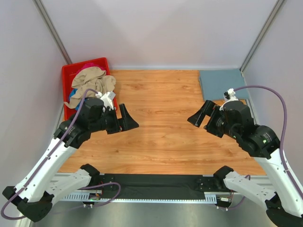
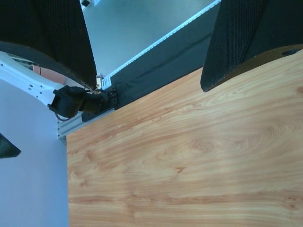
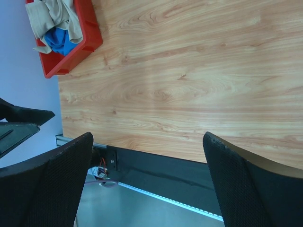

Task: Fold and stack the t-shirts
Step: Grab the tshirt from the pile

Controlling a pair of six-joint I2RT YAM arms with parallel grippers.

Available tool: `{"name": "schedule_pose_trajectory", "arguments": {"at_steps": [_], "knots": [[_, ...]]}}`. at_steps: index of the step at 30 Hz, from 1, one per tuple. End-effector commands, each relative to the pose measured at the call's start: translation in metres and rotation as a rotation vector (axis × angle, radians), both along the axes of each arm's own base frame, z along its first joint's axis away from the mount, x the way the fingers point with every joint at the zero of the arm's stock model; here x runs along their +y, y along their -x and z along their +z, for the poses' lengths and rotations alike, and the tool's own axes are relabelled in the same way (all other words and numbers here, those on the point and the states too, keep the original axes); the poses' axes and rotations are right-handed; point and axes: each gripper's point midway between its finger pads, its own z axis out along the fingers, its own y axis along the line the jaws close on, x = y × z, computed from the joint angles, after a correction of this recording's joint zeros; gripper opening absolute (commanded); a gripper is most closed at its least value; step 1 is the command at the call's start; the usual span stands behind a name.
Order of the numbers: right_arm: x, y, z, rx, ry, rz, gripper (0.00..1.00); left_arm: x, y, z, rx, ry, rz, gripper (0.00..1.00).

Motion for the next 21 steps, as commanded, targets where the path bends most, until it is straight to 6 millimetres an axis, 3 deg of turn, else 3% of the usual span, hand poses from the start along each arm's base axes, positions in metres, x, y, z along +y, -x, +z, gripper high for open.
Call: {"name": "schedule_pose_trajectory", "arguments": {"at_steps": [1,5,8,9,11,12,13,15,16,17,19,21], "knots": [[-0.005,-0.007,0.015,-0.072,-0.005,-0.023,1.00,0.006,-0.015,0.014,-0.055,-0.026,0.063,0.96],[-0.005,-0.009,0.001,-0.015,0.042,-0.026,1.00,0.033,-0.046,0.013,-0.083,-0.167,0.222,0.96],[-0.001,-0.008,-0.006,0.030,0.079,0.014,1.00,0.062,-0.082,-0.005,-0.041,-0.257,0.389,0.96],[-0.002,-0.007,-0.007,0.036,0.094,0.018,1.00,0.079,-0.096,-0.008,-0.027,-0.263,0.468,0.95],[-0.003,-0.007,-0.009,0.027,0.133,0.058,1.00,0.096,-0.124,-0.015,-0.009,-0.269,0.558,0.93],[-0.002,-0.005,-0.008,0.011,0.131,0.082,1.00,0.121,-0.139,-0.018,-0.004,-0.294,0.652,0.93],[-0.001,-0.003,-0.009,0.001,0.135,0.100,1.00,0.131,-0.149,-0.015,-0.014,-0.313,0.692,0.93],[0.006,0.000,0.001,-0.082,0.114,0.185,1.00,0.162,-0.173,-0.030,0.031,-0.400,0.781,0.93],[0.008,-0.001,0.004,-0.111,0.106,0.198,1.00,0.172,-0.184,-0.022,0.012,-0.428,0.795,0.93],[0.007,0.000,0.003,-0.121,0.112,0.204,1.00,0.184,-0.196,-0.038,0.053,-0.488,0.815,0.93],[0.003,0.001,0.005,-0.132,0.117,0.191,1.00,0.214,-0.215,-0.034,0.048,-0.527,0.864,0.93],[0.001,0.003,0.002,-0.114,0.120,0.184,1.00,0.237,-0.240,-0.045,0.050,-0.544,0.867,0.93]]}}
